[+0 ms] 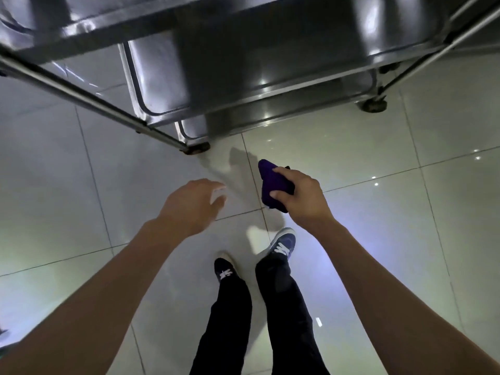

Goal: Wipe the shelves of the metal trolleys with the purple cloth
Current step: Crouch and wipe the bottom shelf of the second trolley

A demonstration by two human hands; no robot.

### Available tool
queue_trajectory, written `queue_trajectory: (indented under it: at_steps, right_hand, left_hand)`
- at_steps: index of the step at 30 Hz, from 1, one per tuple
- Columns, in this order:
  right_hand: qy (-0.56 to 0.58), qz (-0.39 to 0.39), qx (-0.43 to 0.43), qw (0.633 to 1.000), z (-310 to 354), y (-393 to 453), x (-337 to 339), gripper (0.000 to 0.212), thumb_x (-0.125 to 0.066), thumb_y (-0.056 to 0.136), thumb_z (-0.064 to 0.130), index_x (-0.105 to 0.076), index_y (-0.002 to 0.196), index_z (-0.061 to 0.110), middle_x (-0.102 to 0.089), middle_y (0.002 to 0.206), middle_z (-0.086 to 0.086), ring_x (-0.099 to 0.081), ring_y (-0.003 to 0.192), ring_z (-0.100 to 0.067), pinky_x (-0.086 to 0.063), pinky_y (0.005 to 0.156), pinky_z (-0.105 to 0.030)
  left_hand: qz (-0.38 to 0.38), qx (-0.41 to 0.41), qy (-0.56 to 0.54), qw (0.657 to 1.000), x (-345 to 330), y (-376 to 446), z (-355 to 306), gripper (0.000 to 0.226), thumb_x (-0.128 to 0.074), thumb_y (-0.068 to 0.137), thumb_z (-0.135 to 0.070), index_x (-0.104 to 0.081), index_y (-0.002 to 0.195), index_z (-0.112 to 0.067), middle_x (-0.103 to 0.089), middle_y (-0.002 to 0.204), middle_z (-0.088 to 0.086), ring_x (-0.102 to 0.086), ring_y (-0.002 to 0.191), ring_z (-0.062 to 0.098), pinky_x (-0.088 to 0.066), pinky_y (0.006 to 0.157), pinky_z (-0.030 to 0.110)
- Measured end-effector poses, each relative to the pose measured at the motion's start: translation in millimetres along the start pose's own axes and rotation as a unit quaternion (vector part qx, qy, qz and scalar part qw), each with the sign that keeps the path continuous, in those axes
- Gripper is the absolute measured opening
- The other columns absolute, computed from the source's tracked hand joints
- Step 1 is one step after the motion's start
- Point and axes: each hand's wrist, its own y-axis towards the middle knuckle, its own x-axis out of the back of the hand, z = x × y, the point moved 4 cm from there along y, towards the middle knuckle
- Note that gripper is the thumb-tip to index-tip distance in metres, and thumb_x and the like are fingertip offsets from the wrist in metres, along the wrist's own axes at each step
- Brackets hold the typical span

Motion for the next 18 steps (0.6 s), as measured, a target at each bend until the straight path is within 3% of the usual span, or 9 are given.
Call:
queue_trajectory:
  at_steps: [8,15,18]
  right_hand:
    - [-0.021,0.009,0.015,1.0,-39.5,44.8,-68.9,0.055,-0.076,0.084,0.012,-0.061,0.136,0.021,-0.066,0.123,-0.004,-0.061,0.112,-0.027,-0.052,0.096,-0.046]
    - [-0.032,-0.02,0.044,0.998,-47.1,75.5,-112.0,0.052,-0.075,0.086,0.01,-0.062,0.135,0.022,-0.068,0.117,0.003,-0.062,0.107,-0.02,-0.051,0.097,-0.039]
    - [-0.057,-0.012,0.079,0.995,-58.4,121.6,-142.2,0.051,-0.074,0.088,0.013,-0.06,0.137,0.021,-0.067,0.119,0.001,-0.061,0.108,-0.02,-0.05,0.097,-0.039]
  left_hand:
    - [-0.016,0.012,-0.021,1.0,-58.1,40.9,63.6,0.039,-0.05,0.1,-0.043,-0.057,0.138,-0.035,-0.058,0.14,-0.009,-0.053,0.128,0.016,-0.042,0.106,0.038]
    - [-0.106,-0.027,0.001,0.994,-74.9,66.3,110.2,0.031,-0.05,0.1,-0.039,-0.061,0.128,-0.039,-0.063,0.129,-0.007,-0.057,0.116,0.019,-0.042,0.09,0.033]
    - [-0.122,-0.005,0.014,0.992,-94.1,108.2,131.1,0.041,-0.047,0.101,-0.041,-0.052,0.141,-0.035,-0.055,0.141,-0.008,-0.051,0.126,0.018,-0.04,0.1,0.036]
